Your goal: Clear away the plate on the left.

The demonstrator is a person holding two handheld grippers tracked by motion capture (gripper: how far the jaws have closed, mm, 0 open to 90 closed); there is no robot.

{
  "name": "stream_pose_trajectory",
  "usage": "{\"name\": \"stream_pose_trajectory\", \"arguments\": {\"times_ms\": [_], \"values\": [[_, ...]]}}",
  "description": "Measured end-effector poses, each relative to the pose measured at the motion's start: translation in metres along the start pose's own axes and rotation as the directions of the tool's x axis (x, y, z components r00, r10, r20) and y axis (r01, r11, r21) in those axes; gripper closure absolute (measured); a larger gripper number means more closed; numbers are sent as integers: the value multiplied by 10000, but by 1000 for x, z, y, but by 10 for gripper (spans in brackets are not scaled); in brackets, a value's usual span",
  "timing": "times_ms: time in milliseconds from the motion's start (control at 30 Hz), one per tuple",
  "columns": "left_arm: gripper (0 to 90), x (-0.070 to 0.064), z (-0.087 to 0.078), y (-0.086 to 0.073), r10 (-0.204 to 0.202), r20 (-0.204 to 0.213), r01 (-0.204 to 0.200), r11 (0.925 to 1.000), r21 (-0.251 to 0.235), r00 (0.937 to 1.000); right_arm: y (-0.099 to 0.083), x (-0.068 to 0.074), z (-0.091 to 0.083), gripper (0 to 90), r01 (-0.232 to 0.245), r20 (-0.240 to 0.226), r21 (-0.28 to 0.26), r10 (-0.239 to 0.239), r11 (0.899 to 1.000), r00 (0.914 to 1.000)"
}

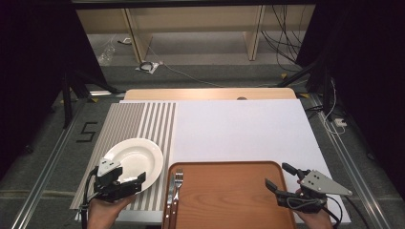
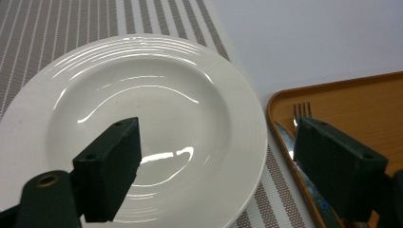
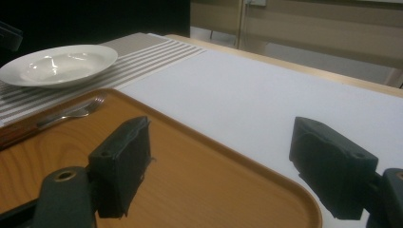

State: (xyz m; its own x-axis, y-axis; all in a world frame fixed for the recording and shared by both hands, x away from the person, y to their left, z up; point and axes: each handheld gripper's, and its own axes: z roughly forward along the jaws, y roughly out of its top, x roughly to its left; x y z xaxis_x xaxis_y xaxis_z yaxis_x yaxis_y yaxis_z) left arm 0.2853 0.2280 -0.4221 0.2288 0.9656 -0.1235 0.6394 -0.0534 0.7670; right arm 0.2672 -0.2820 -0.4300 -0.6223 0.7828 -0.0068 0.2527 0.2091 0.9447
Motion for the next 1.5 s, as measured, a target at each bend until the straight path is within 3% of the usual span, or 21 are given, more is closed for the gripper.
{"name": "stream_pose_trajectory", "arguments": {"times_ms": [300, 533, 733, 1000, 1233, 1400, 1500], "values": [[159, 16, -4, -9, -754, -633, 744, 9971, -170, 9951, 0, 0, 0, 224, -6, 0, 1, 6, 10000, 10000], [159, 31, -10, -17, -1556, -1008, 1528, 9876, -347, 9827, 0, 0, 0, 224, -13, -2, 4, 13, 10000, 10000], [159, 40, -13, -24, -2188, -1253, 2138, 9755, -525, 9677, 0, 0, 0, 224, -20, 3, 0, 20, 10000, 10000], [158, 50, -17, -31, -3058, -1316, 2997, 9518, -645, 9429, 0, 0, 0, 224, -27, 1, 24, 27, 10000, 10000], [154, 61, -18, -39, -4098, -1153, 4057, 9122, -581, 9049, 0, 0, 0, 224, -14, 1, 13, 14, 10000, 10000], [152, 68, -15, -45, -4836, -973, 4821, 8752, -408, 8698, 0, 1, 0, 224, -22, -4, 7, 22, 10000, 10000], [152, 72, -16, -48, -5298, -781, 5280, 8481, -442, 8445, 0, 1, 0, 224, -10, -1, 4, 10, 10000, 10000]]}}
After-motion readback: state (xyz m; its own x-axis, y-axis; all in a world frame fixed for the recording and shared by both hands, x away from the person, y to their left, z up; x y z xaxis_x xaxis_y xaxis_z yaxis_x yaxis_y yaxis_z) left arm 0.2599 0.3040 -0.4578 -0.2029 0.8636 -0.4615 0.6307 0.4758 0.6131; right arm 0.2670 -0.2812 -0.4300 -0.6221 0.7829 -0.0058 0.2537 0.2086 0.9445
